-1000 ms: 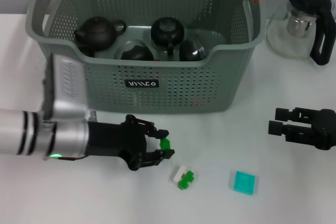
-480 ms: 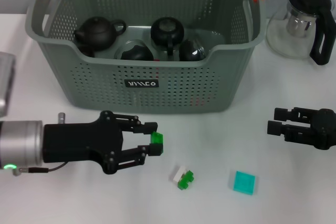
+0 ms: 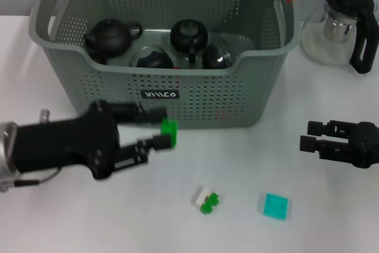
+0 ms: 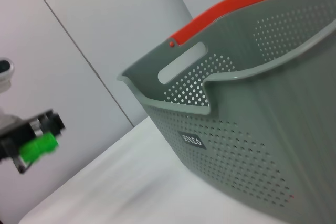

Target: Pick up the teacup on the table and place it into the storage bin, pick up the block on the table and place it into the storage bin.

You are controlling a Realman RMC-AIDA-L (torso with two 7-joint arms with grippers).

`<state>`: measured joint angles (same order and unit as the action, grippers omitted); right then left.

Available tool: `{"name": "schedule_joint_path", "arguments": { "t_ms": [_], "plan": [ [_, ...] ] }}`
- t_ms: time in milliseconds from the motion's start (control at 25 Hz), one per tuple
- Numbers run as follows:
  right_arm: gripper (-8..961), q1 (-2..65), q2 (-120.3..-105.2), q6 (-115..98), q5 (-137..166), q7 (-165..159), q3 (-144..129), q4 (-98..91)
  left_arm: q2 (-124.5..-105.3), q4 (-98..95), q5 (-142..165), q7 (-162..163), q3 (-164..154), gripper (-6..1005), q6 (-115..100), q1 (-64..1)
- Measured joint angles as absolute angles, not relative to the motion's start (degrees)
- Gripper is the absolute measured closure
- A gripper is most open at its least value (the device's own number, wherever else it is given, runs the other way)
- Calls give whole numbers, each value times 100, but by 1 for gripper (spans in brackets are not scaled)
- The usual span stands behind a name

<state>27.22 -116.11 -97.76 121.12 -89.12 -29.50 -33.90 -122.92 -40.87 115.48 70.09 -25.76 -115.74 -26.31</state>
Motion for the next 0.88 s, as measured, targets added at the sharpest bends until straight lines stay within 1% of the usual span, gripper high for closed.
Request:
{"name": "schedule_joint_path", "arguments": {
  "t_ms": [160, 400, 600, 880],
  "plan": [
    [268, 2724, -11615, -9775, 12111, -8912, -2950, -3392, -12205, -4123, 10906, 7402, -2544, 568, -11673, -2686],
    [267, 2725, -11618, -9740, 12111, -8912, -2963, -3393, -12086, -4481, 9928, 8262, -2538, 564, -11664, -2975],
    [268, 2724, -11620, -9738, 12111, -8912, -2964, -3393, -11857, -4961, 9413, 9320, -2495, 560, -11386, -3449],
    [268, 2723, -11619, -9740, 12111, -8912, -2962, -3393, -11488, -6068, 9555, 11211, -2887, 555, -10052, -4181]
  ]
}}
